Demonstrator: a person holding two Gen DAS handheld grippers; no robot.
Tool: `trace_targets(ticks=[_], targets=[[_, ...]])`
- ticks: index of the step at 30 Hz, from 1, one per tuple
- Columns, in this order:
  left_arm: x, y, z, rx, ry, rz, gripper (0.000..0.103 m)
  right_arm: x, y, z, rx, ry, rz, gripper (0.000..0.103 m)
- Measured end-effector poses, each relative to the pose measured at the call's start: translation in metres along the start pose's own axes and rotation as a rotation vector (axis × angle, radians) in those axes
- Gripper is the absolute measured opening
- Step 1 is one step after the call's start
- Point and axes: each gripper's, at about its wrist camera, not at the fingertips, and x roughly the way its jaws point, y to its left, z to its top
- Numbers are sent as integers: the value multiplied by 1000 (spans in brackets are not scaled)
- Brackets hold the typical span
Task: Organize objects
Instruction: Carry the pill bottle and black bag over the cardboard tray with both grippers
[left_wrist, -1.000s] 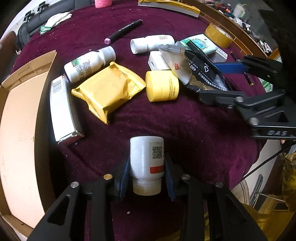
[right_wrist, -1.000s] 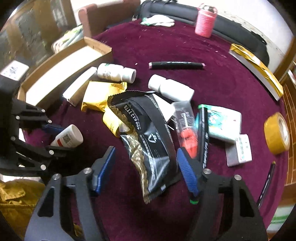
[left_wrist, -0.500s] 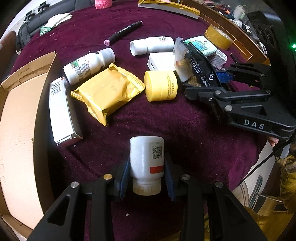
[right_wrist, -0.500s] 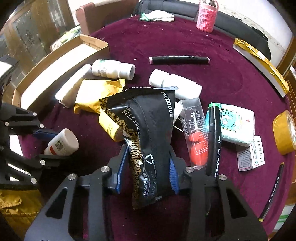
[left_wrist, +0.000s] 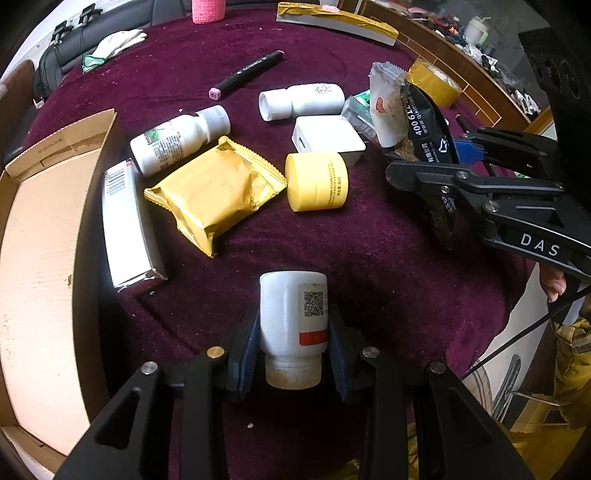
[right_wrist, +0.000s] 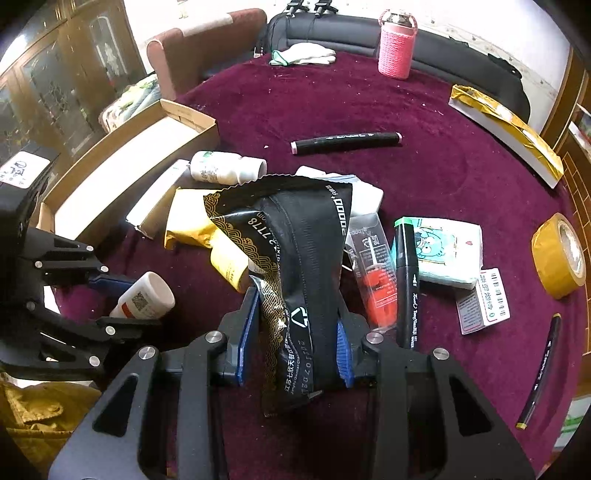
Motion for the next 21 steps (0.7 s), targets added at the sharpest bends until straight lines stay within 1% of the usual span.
trace_targets(ticks=[5, 6, 7, 10, 15, 19, 21], targets=[[-13, 5, -2, 1, -6, 7, 34, -5, 4, 2, -12, -4, 7, 36], [-24, 19, -17, -1, -9, 10, 34, -6, 5, 2, -16, -7, 6, 36], [-28, 23, -20, -3, -13, 19, 34, -7, 7, 3, -19, -10, 7, 36], [-36, 30, -21, -18, -26, 38, 34, -8, 9, 4, -24, -14, 11, 36], [-53, 44, -19, -69, -54, 58, 34, -7, 12, 5, -26, -20, 28, 36], [-75, 73, -28, -107, -80, 103, 34, -7, 15, 7, -36, -20, 40, 36], [-86, 88, -33, -141, -92, 139, 34, -7, 18, 9, -43, -24, 48, 36]])
